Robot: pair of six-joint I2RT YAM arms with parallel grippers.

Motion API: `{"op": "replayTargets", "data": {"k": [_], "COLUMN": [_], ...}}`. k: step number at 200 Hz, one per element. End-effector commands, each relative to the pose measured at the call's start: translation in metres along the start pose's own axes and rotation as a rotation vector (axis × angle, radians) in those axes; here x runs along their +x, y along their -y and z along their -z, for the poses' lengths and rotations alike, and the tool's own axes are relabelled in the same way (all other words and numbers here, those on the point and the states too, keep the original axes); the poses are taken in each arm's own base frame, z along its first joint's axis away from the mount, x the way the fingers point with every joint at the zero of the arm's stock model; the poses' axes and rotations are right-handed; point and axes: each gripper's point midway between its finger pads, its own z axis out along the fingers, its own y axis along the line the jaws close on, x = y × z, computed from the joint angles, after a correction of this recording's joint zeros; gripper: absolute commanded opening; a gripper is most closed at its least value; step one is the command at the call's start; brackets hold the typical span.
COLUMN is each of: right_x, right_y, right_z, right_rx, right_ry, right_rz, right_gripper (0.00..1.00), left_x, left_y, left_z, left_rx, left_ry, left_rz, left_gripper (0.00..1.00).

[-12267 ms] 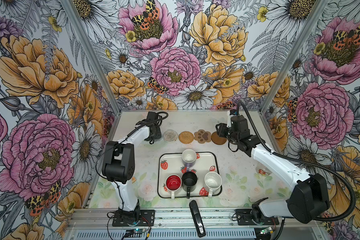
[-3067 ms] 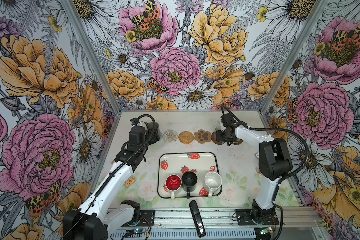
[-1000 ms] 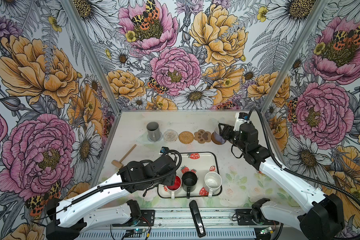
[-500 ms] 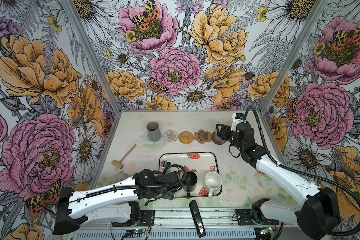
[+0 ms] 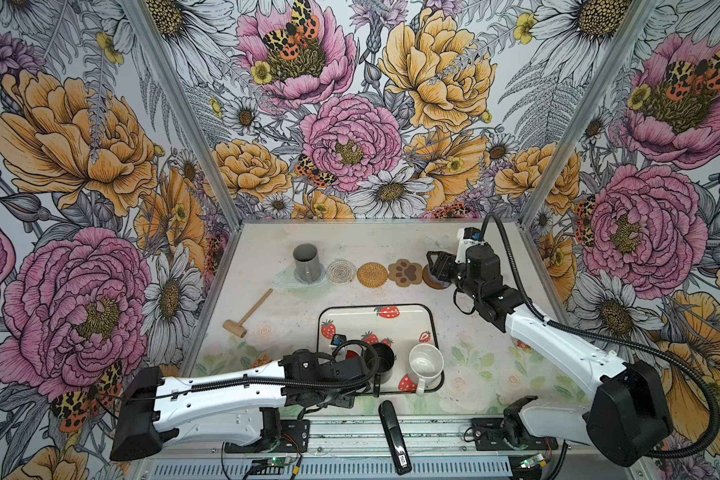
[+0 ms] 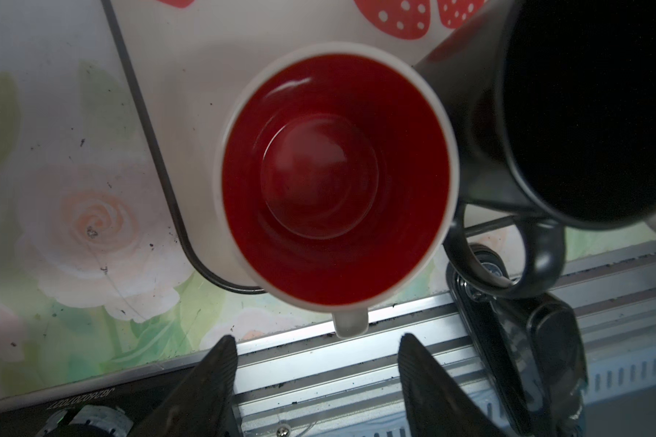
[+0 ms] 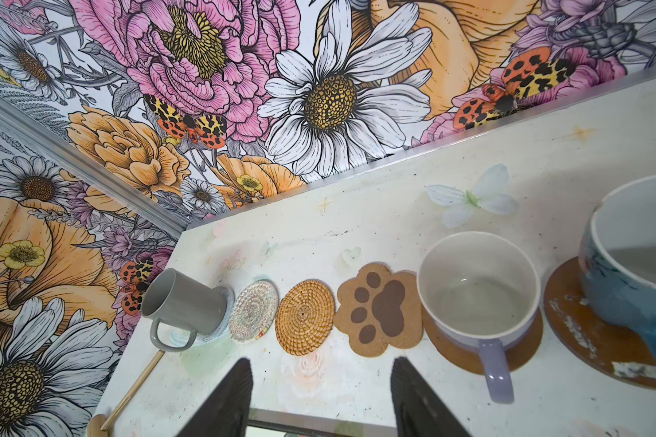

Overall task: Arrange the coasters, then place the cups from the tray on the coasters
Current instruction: 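Lower the left gripper onto the red-lined white mug rim and close it, then lift the red-lined mug with the left gripper and carry it toward the coasters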

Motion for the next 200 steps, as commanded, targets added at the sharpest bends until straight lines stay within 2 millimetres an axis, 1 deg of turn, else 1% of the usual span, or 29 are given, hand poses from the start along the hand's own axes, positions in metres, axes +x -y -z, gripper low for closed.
{"op": "replayTargets", "data": {"k": [1, 42, 80, 98, 111, 170, 200], "right_x": [-0.018, -0.018, -0.016, -0.016, -0.015, -0.014, -0.014], "right_y": [-0.015, -0.016, -0.017, -0.017, -0.018, -0.019, -0.018], "right_z": [0.001, -0.001, -0.005, -0.006, -0.007, -0.008, -0.010], "right_rx": [-0.043, -0.046, -0.053, -0.055, -0.060, -0.060, -0.059], "right_ry": [0.045, 0.039, 0.031, 0.029, 0.025, 0.023, 0.021], "right_rz": [-0.010, -0.010, -0.014, -0.014, -0.014, -0.012, -0.013], "right_gripper": [0.60, 0.60, 0.59, 0.59, 0.58, 0.58, 0.57], "left_x": [0.001, -0.003, -0.004, -0.006, -0.007, -0.007, -0.009], "left_y": [0.011, 0.008, 0.005, 0.005, 0.004, 0.001, 0.000], "left_z": [-0.006, -0.016, -0.025, -0.030, -0.033, -0.044, -0.047], "left_rx": [0.046, 0.045, 0.037, 0.032, 0.032, 0.023, 0.021], "left_ry": [0.004, 0.044, 0.070, 0.085, 0.087, 0.072, 0.073], "left_rz": [0.032, 0.056, 0.079, 0.082, 0.087, 0.095, 0.101], "left_gripper": [0.68, 0.63, 0.55, 0.47, 0.44, 0.36, 0.30]}}
